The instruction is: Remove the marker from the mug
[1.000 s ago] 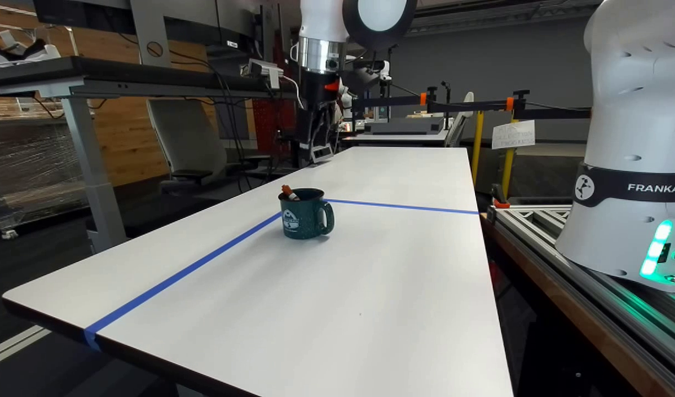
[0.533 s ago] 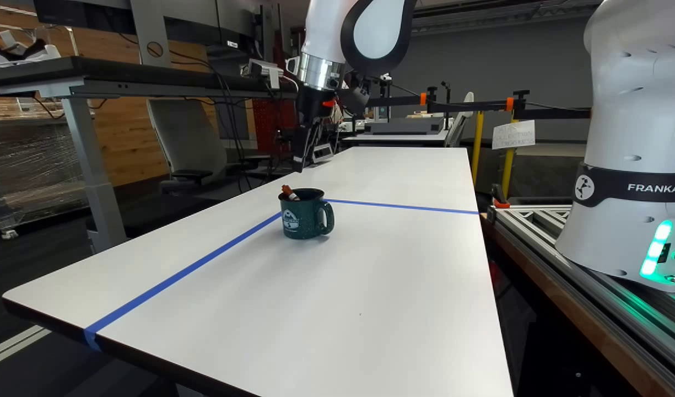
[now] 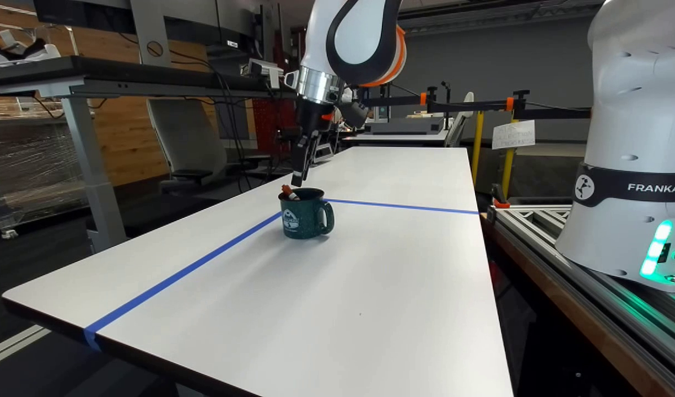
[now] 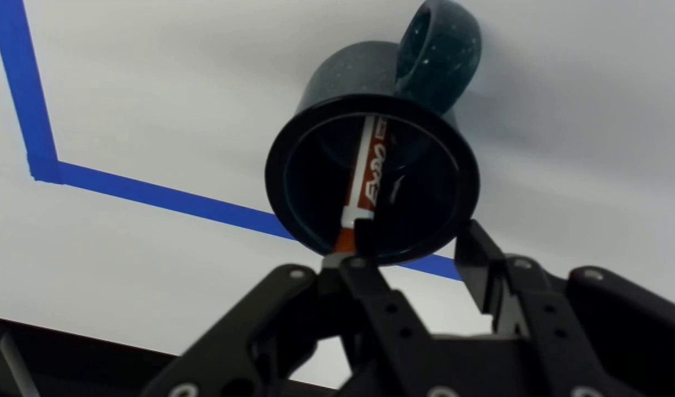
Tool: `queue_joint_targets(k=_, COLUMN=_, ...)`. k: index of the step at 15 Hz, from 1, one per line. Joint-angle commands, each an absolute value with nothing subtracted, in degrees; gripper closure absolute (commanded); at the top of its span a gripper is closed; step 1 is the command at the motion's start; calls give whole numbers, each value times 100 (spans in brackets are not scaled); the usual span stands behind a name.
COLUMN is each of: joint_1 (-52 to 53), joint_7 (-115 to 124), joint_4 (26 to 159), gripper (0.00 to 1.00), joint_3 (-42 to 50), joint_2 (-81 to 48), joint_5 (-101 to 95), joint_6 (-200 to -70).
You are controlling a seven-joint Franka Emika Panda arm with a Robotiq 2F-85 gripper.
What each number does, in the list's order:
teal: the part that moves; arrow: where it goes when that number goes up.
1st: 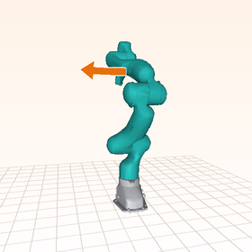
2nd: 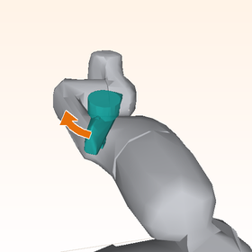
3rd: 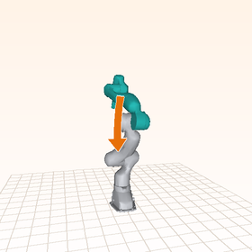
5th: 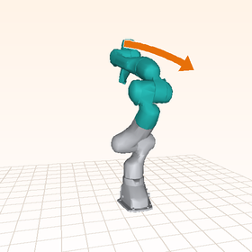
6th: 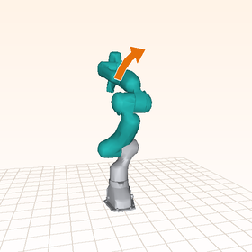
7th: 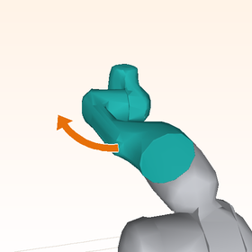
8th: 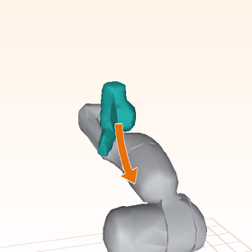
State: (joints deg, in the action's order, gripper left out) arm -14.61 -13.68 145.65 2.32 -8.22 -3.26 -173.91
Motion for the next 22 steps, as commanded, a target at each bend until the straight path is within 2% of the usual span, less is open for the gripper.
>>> queue_joint_targets(k=1, joint_1=-1896, joint_7=-1994, joint_4=14575, gripper=49, joint_3=-219, joint_2=-854, joint_5=396, joint_6=-17475)
queue_joint_targets(k=2, joint_1=-1979, joint_7=-2074, joint_4=14574, gripper=47, joint_3=-277, joint_2=-857, joint_5=514, joint_6=-17455)
queue_joint_targets(k=3, joint_1=-2072, joint_7=-2165, joint_4=14575, gripper=53, joint_3=-342, joint_2=-869, joint_5=647, joint_6=-17448)
queue_joint_targets(k=7, joint_1=-2398, joint_7=-2528, joint_4=14558, gripper=66, joint_3=-576, joint_2=-898, joint_5=1051, joint_6=-17435)
queue_joint_targets(k=8, joint_1=-2469, joint_7=-2607, joint_4=14550, gripper=62, joint_3=-625, joint_2=-909, joint_5=1129, joint_6=-17428)
queue_joint_targets(k=10, joint_1=-2574, joint_7=-2699, joint_4=14519, gripper=65, joint_3=-677, joint_2=-974, joint_5=1204, joint_6=-17448)
queue_joint_targets(k=16, joint_1=-2573, joint_7=-2729, joint_4=14326, gripper=65, joint_3=-530, joint_2=-1222, joint_5=903, joint_6=-17575)
queue_joint_targets(k=17, joint_1=-2562, joint_7=-2727, joint_4=14282, gripper=68, joint_3=-511, joint_2=-1267, joint_5=878, joint_6=-17595)
queue_joint_targets(k=22, joint_1=-2521, joint_7=-2763, joint_4=14095, gripper=66, joint_3=-515, joint_2=-1429, joint_5=861, joint_6=-17672)
